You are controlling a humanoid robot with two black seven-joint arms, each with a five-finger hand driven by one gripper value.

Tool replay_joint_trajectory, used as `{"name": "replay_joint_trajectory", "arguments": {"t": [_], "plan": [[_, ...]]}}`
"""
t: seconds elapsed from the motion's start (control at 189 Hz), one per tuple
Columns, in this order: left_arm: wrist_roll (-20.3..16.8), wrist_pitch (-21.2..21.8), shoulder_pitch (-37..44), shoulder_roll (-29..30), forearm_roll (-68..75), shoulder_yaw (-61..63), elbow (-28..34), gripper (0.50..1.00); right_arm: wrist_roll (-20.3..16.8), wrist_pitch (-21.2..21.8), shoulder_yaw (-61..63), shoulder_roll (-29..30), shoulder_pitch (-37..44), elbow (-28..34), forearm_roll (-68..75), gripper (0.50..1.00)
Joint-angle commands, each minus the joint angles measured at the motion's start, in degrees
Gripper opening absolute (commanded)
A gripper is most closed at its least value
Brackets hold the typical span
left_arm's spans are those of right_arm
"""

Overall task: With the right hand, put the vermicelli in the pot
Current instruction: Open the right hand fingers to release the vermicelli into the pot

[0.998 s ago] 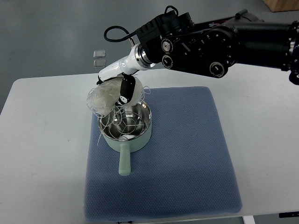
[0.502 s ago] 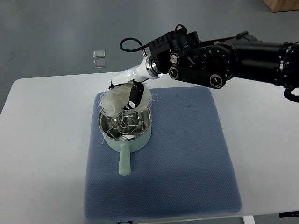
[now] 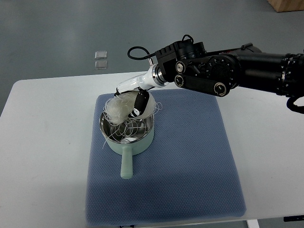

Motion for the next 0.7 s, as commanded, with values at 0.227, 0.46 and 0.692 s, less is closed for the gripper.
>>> {"name": "replay_joint_trajectory", "arguments": {"t": [0.227, 0.46, 0.692], "plan": [[0.0, 0.01, 0.0, 0.0, -0.01, 0.0, 0.0, 1.0, 0.0, 1.75, 2.48, 0.0, 0.56, 0.17, 0.53, 0.897], [0.0, 0.01, 0.0, 0.0, -0.01, 0.0, -0.09, 1.0, 0.0, 2.98, 8.45, 0.0, 0.82, 0.43, 3.43, 0.911], [0.0, 0.01, 0.0, 0.0, 0.08, 0.0, -0.18, 1.0, 0.18, 2.89, 18.9, -5.18, -0.58, 0.7, 6.16, 0.915]]}}
